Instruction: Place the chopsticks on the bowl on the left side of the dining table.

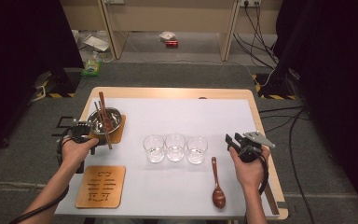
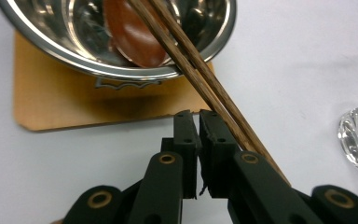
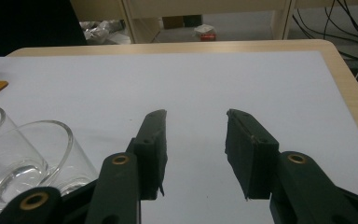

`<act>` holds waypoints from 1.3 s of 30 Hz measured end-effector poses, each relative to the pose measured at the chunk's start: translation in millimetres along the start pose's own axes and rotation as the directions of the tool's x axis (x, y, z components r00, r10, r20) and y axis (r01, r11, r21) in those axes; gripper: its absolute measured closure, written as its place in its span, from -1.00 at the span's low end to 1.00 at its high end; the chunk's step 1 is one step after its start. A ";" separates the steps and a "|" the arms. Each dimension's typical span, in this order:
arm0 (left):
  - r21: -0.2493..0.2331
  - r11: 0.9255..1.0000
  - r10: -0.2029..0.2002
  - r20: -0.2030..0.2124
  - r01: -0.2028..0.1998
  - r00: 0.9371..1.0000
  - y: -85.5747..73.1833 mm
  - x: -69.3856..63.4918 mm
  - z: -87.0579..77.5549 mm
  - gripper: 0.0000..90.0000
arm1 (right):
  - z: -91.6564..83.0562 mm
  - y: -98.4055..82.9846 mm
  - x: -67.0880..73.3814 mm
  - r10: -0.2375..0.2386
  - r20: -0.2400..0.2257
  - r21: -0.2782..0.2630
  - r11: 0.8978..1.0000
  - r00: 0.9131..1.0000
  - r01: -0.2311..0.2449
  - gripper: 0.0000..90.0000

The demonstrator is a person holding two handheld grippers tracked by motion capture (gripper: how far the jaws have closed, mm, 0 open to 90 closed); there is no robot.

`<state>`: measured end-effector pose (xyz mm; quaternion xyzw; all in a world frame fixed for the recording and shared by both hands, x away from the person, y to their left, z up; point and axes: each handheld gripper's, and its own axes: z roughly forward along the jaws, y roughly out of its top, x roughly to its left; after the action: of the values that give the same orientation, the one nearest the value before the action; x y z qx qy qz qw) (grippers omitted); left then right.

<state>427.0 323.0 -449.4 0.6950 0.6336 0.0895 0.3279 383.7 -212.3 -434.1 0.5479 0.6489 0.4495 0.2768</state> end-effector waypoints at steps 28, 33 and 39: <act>0.005 0.998 0.055 0.045 -0.055 0.997 33.5 -52.6 47.8 0.89 | -1.0 -0.3 -3.7 0.002 0.002 -0.008 1.000 1.000 -0.002 0.30; 0.003 0.998 0.058 0.045 -0.058 0.997 40.0 -56.7 56.2 0.89 | -0.6 -0.6 -3.4 0.001 -0.002 -0.012 1.000 1.000 -0.001 0.30; -0.007 0.999 0.047 0.047 -0.047 0.998 46.5 -57.0 61.9 0.89 | -1.1 -1.3 -4.7 0.005 0.002 -0.011 1.000 1.000 -0.005 0.30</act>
<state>488.4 249.1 -454.0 0.7107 0.6089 0.0828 0.3425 383.3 -217.1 -435.4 0.5483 0.6448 0.4532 0.2795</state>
